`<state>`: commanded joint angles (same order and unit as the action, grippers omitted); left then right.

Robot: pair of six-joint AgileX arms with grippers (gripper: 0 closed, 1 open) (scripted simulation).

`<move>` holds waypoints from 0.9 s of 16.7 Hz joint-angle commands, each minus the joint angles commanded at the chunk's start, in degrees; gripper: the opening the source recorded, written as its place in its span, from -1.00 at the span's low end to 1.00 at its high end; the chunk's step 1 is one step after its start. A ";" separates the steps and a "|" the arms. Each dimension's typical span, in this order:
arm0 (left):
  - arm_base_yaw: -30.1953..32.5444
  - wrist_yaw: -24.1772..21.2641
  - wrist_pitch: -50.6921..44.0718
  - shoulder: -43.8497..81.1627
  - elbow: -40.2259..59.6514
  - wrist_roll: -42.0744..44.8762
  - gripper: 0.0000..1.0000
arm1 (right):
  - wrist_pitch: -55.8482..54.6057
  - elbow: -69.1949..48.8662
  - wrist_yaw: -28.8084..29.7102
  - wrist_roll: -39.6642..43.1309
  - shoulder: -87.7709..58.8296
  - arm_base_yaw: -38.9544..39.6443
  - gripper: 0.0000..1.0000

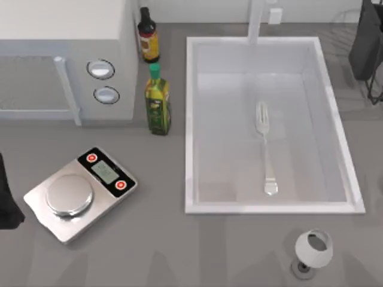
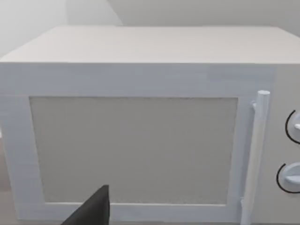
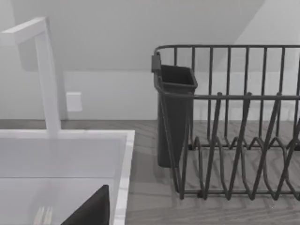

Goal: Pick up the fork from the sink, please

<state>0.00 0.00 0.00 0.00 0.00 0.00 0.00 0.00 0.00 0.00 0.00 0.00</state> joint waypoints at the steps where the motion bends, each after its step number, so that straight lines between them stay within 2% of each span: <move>1: 0.00 0.00 0.00 0.00 0.00 0.00 1.00 | 0.00 0.00 0.00 0.00 0.00 0.00 1.00; 11: 0.00 0.00 0.00 0.00 0.00 0.00 1.00 | 0.00 0.00 0.00 0.00 0.00 0.00 1.00; 15: 0.00 0.00 0.00 0.00 0.00 0.00 1.00 | 2.86 -5.44 0.03 -0.58 -5.48 0.61 1.00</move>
<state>0.00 0.00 0.00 0.00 0.00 0.00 2.86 -5.44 0.03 -0.58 -5.48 0.61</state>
